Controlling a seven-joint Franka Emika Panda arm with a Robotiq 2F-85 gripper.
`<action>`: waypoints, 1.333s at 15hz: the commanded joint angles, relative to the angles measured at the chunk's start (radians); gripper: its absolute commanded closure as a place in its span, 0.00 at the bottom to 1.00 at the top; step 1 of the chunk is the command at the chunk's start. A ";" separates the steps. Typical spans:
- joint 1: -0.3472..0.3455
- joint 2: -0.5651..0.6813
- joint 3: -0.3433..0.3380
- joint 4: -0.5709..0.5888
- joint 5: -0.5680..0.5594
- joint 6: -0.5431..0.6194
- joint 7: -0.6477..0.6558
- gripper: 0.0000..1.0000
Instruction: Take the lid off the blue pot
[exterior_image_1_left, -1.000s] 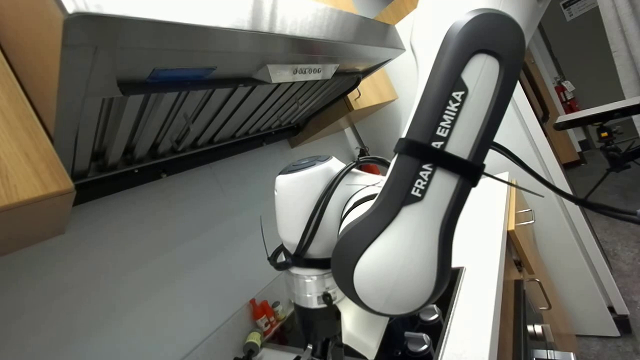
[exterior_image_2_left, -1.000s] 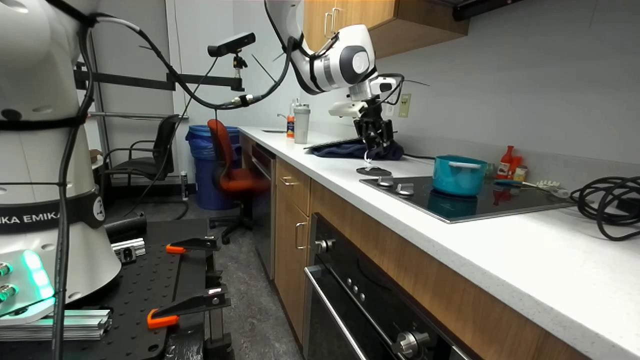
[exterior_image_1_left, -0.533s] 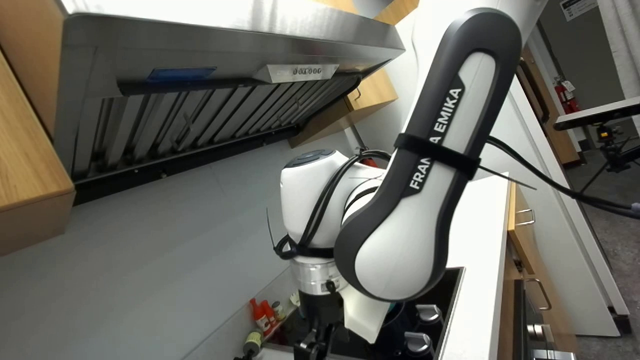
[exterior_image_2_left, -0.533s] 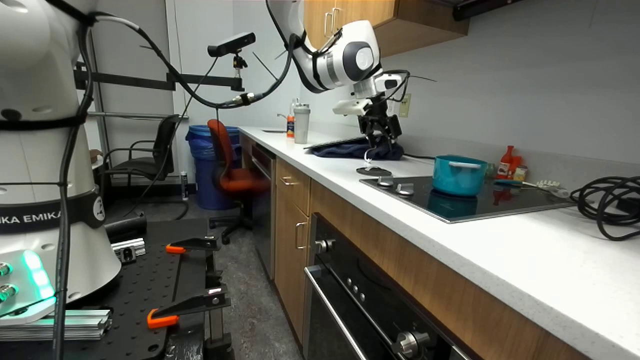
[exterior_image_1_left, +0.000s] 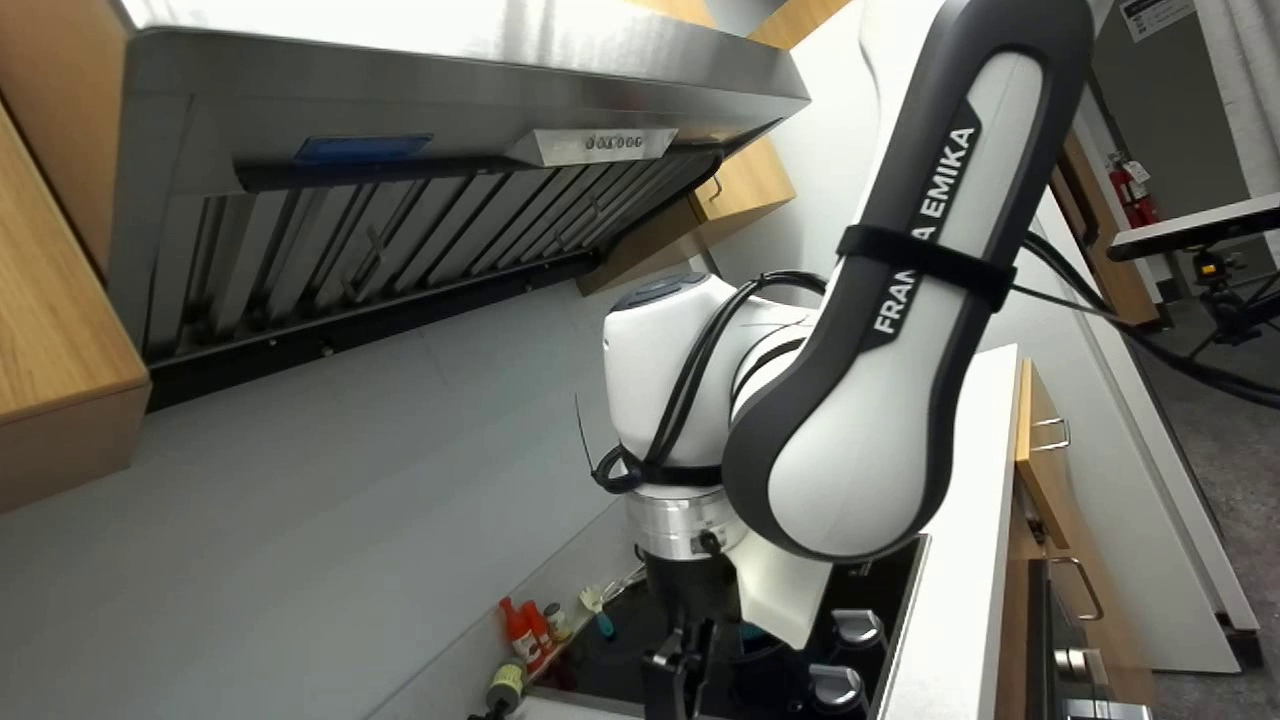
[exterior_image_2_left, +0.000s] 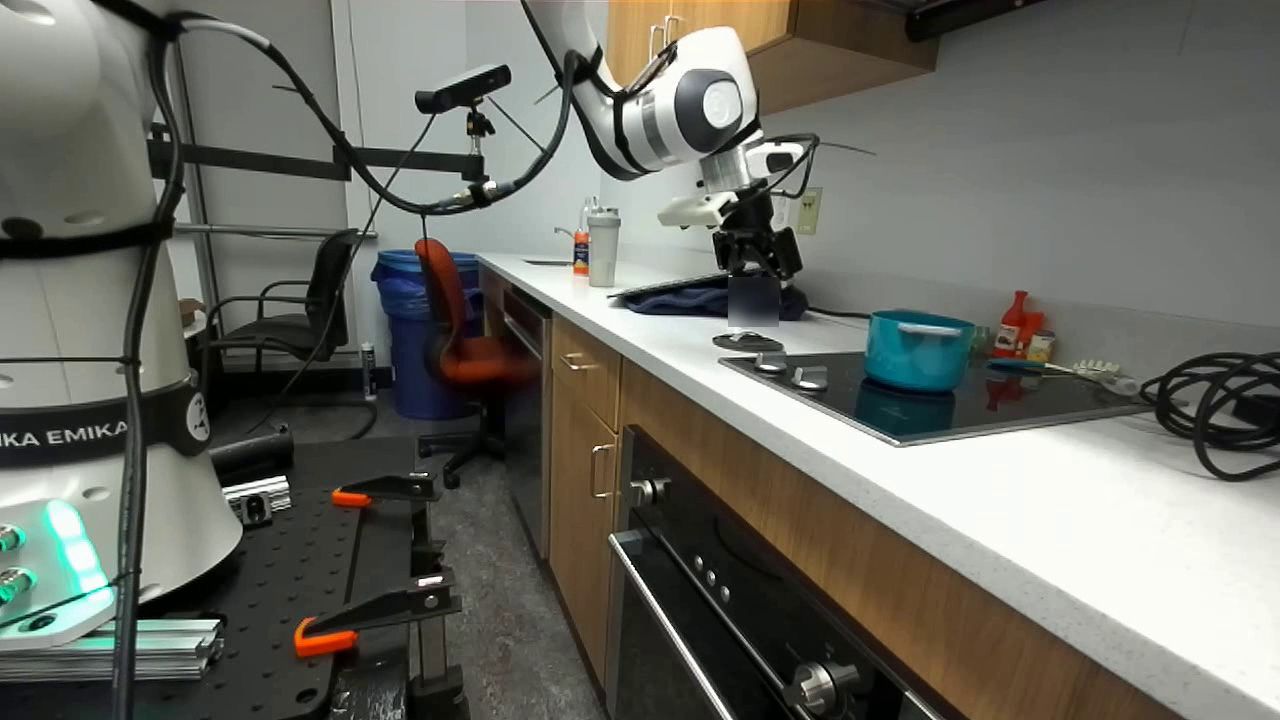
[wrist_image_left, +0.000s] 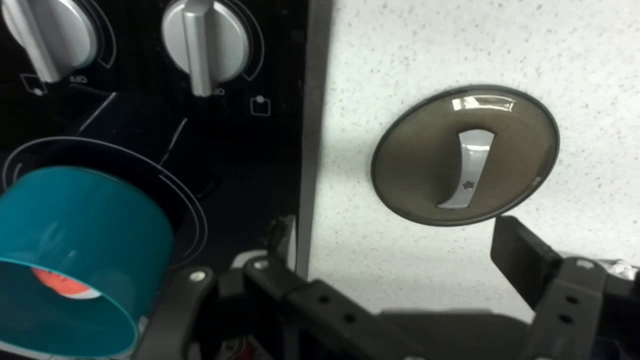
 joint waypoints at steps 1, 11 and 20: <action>0.008 -0.082 -0.021 -0.108 -0.026 0.042 0.023 0.00; 0.011 -0.250 -0.054 -0.339 -0.129 0.102 0.087 0.00; 0.008 -0.447 -0.031 -0.527 -0.236 0.036 0.222 0.00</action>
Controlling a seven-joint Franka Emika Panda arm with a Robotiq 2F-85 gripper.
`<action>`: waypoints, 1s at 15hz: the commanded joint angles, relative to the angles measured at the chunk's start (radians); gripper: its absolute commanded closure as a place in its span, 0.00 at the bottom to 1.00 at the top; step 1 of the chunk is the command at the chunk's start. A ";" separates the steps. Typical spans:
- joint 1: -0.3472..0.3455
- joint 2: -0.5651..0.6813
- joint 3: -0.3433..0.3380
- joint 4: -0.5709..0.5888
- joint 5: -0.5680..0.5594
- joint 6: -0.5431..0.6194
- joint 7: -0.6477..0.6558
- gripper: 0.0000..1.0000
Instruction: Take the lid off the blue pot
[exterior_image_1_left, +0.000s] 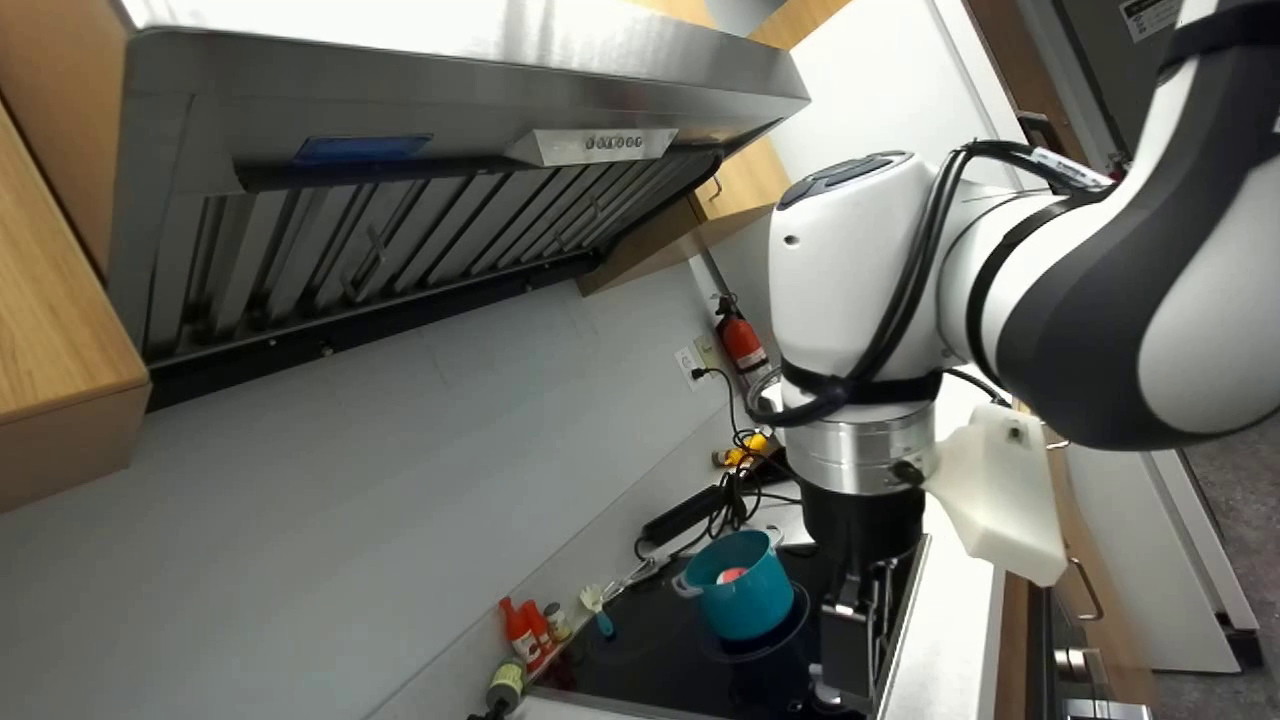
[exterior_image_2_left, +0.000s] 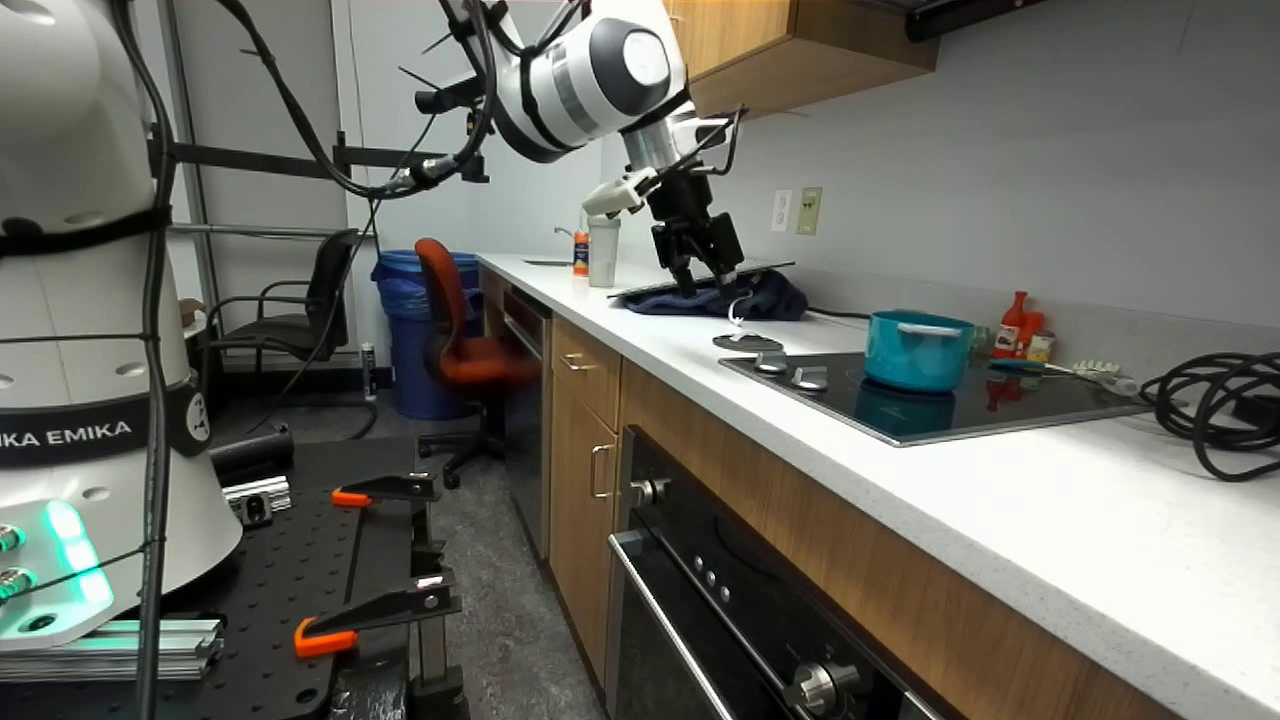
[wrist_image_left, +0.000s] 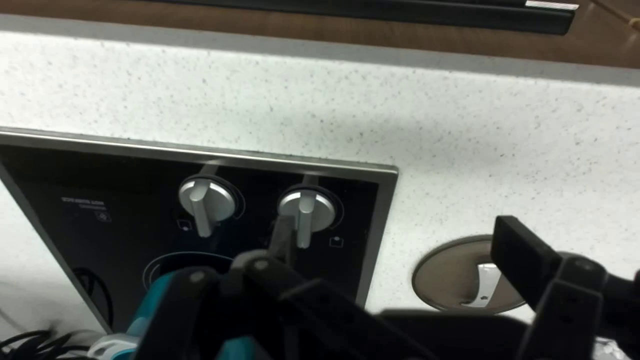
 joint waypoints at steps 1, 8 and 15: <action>0.006 -0.129 0.008 -0.096 -0.065 -0.043 0.085 0.00; -0.102 -0.280 0.134 -0.149 -0.027 -0.158 0.076 0.00; -0.142 -0.451 0.285 -0.139 0.078 -0.357 0.078 0.00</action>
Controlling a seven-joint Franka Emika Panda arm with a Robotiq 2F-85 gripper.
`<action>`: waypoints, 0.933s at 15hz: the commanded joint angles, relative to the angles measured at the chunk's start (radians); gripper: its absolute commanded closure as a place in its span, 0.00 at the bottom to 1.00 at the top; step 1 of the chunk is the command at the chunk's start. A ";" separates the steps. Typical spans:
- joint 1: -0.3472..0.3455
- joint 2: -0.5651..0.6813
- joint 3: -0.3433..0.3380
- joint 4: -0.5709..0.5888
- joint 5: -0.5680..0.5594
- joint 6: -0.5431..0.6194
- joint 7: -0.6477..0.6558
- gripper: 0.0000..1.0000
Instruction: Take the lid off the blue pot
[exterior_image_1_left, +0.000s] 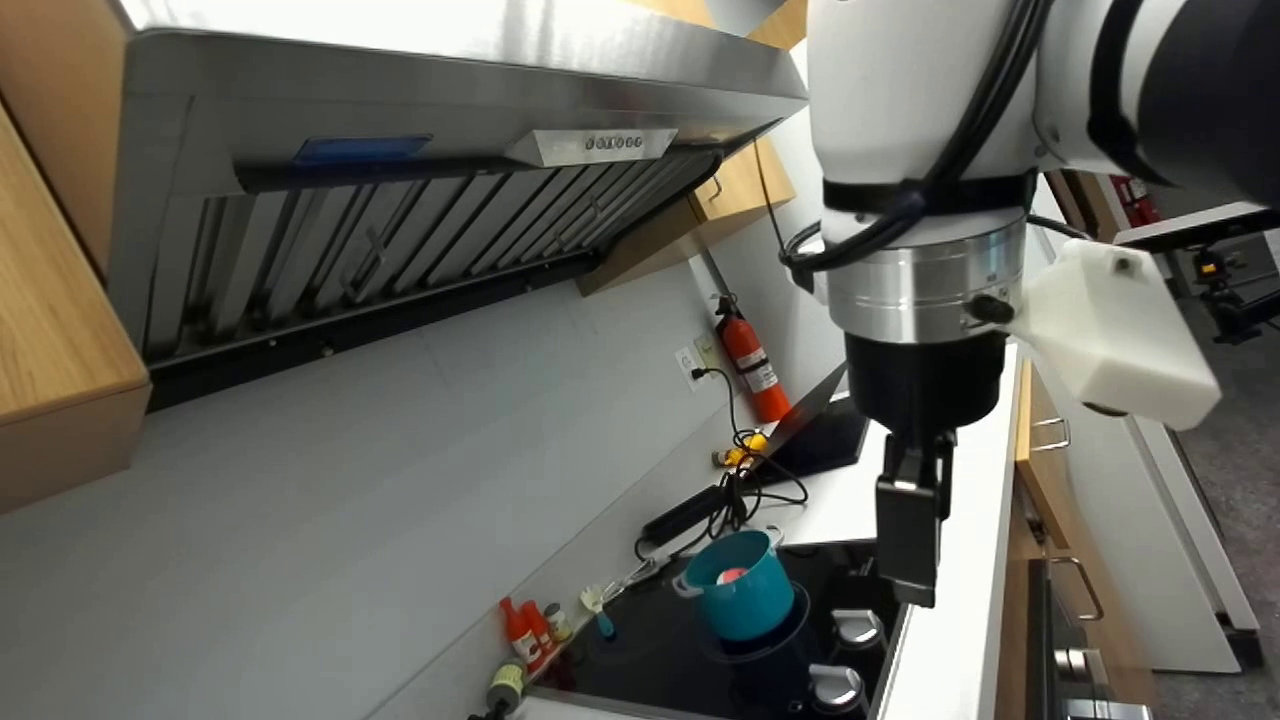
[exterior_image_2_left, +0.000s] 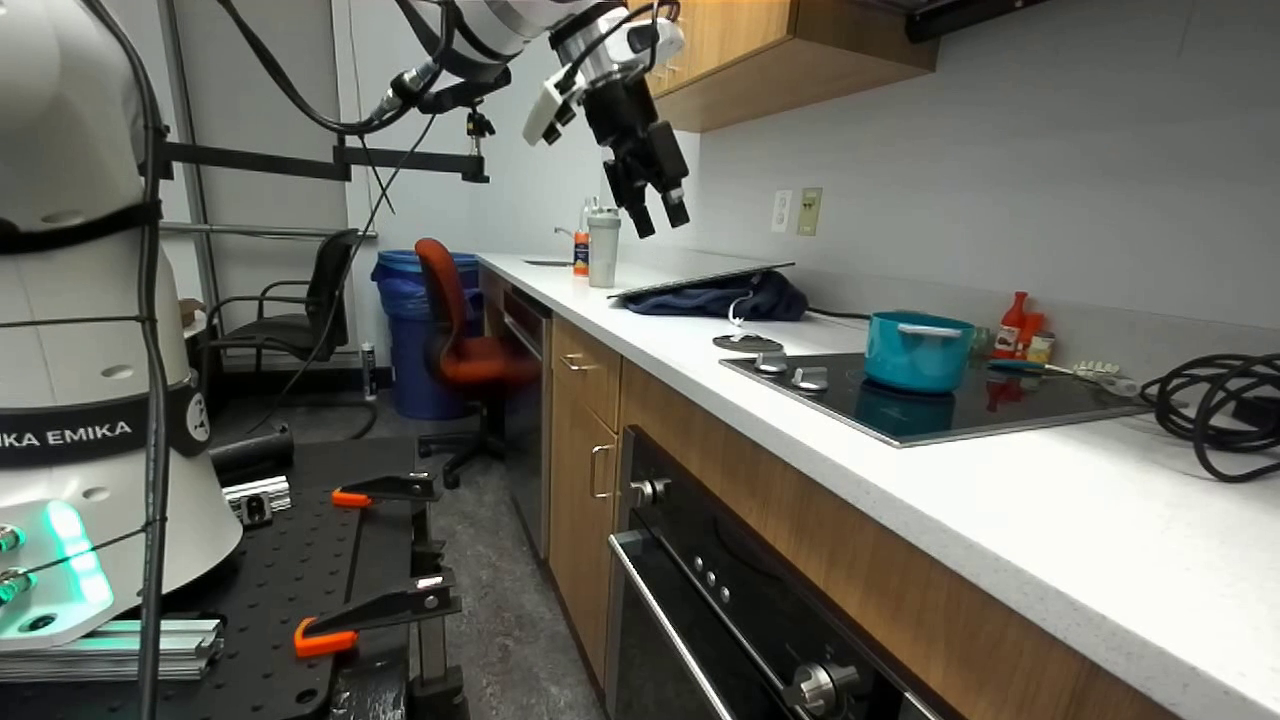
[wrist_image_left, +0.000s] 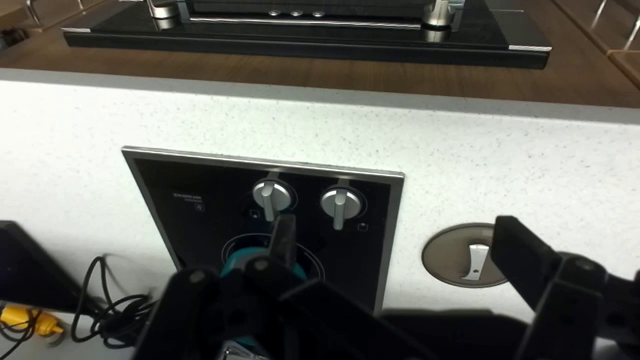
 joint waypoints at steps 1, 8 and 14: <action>-0.018 -0.129 0.081 -0.017 0.070 -0.113 0.003 0.00; -0.029 -0.244 0.146 0.010 0.101 -0.264 0.014 0.00; -0.098 -0.242 0.143 0.040 0.045 -0.264 0.004 0.00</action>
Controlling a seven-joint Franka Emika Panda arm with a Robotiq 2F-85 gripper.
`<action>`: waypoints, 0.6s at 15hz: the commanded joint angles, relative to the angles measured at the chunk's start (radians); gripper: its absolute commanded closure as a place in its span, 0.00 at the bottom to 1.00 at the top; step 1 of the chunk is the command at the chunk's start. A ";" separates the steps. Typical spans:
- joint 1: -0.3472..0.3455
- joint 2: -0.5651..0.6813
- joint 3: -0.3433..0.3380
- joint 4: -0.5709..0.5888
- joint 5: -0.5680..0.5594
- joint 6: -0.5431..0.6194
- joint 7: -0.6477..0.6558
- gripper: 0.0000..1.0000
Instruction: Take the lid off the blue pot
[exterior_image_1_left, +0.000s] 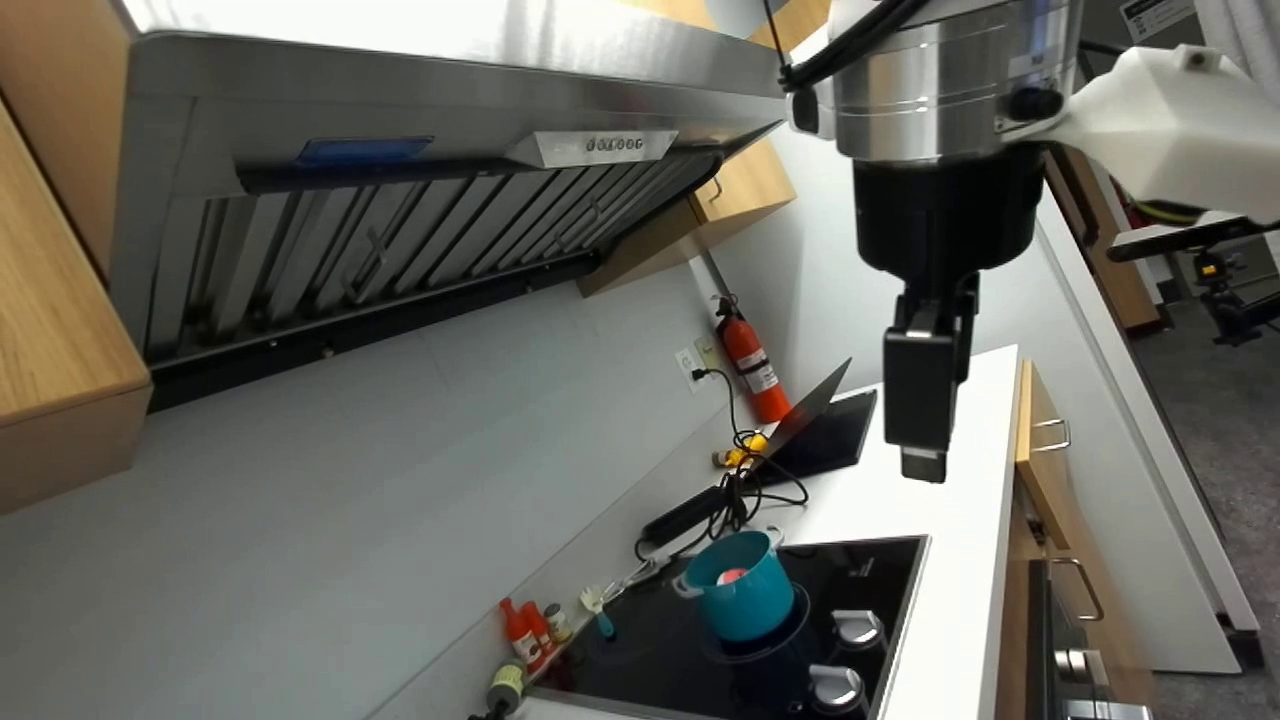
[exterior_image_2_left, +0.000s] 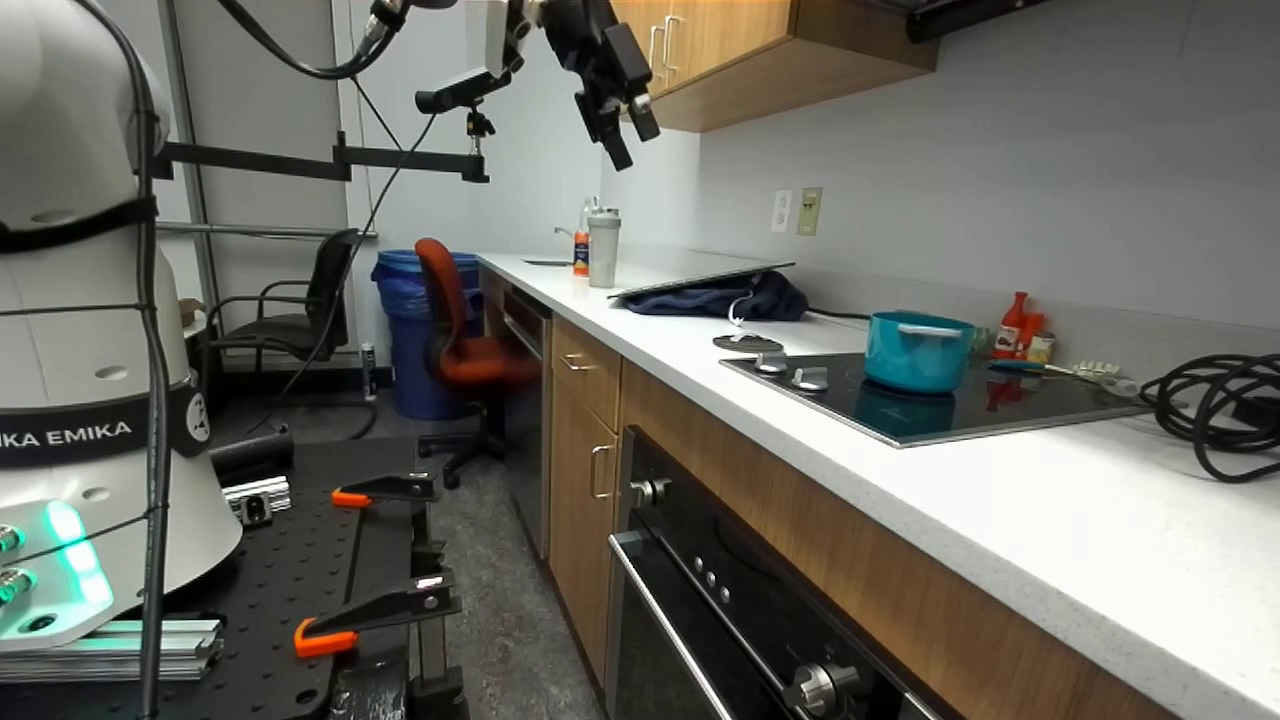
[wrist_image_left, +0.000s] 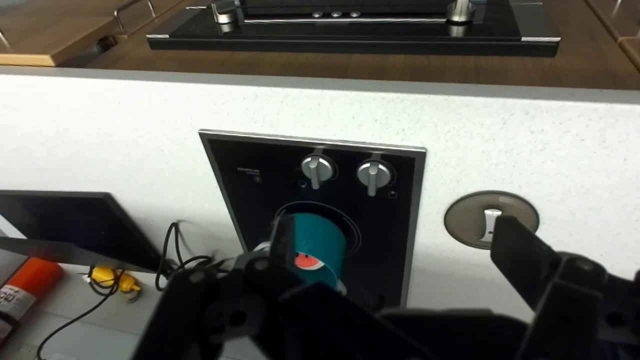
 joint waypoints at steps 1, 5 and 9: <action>-0.058 -0.023 0.016 0.014 -0.023 -0.016 -0.003 0.00; -0.075 0.000 0.008 0.008 -0.018 0.003 -0.013 0.00; -0.080 0.001 0.007 0.008 -0.024 0.003 -0.013 0.00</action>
